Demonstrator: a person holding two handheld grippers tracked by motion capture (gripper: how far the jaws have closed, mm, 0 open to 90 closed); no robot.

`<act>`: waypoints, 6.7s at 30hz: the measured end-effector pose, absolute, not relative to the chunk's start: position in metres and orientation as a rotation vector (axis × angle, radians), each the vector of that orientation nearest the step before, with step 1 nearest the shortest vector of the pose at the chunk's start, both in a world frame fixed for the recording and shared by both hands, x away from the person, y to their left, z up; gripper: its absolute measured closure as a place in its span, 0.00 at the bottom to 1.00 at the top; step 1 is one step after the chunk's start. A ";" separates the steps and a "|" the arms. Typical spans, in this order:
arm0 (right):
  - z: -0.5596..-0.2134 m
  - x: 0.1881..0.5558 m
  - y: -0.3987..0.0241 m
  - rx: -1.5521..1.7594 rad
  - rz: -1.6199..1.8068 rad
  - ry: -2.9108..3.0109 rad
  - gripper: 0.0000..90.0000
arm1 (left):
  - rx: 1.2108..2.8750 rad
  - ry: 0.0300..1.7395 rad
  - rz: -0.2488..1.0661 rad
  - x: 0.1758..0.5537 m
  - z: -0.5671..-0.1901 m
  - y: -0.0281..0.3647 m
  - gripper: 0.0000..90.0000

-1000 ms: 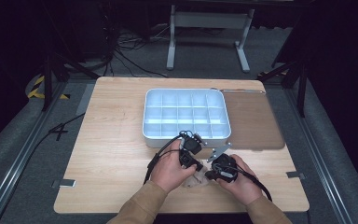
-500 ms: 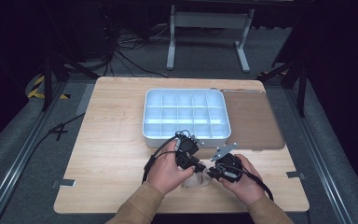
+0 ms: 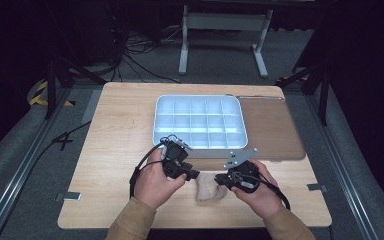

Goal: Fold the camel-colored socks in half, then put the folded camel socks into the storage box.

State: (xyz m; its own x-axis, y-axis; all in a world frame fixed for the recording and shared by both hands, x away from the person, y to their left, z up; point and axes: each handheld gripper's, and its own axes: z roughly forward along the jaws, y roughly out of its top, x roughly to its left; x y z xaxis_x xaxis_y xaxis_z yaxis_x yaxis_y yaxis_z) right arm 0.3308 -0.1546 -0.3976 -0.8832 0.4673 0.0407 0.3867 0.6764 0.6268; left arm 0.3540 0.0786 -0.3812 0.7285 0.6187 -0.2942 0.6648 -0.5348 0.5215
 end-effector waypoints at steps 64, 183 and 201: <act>-0.453 0.338 -0.170 0.792 0.882 2.768 0.93 | 2.512 0.758 -0.057 0.348 -0.420 0.019 0.96; -0.451 0.340 -0.198 1.008 0.823 2.767 0.89 | 2.475 0.645 -0.130 0.352 -0.428 0.013 0.90; -0.456 0.340 -0.191 1.015 0.872 2.795 0.83 | 2.493 0.499 -0.072 0.350 -0.441 0.000 0.82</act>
State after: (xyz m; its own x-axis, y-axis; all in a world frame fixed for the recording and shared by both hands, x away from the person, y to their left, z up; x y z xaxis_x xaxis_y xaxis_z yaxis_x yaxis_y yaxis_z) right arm 0.3398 -0.1906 -0.4557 -0.7846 0.6026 0.1458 0.5786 0.6273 0.5212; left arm 0.3495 -0.0002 -0.4409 0.9283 0.3352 -0.1612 0.3671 -0.7564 0.5414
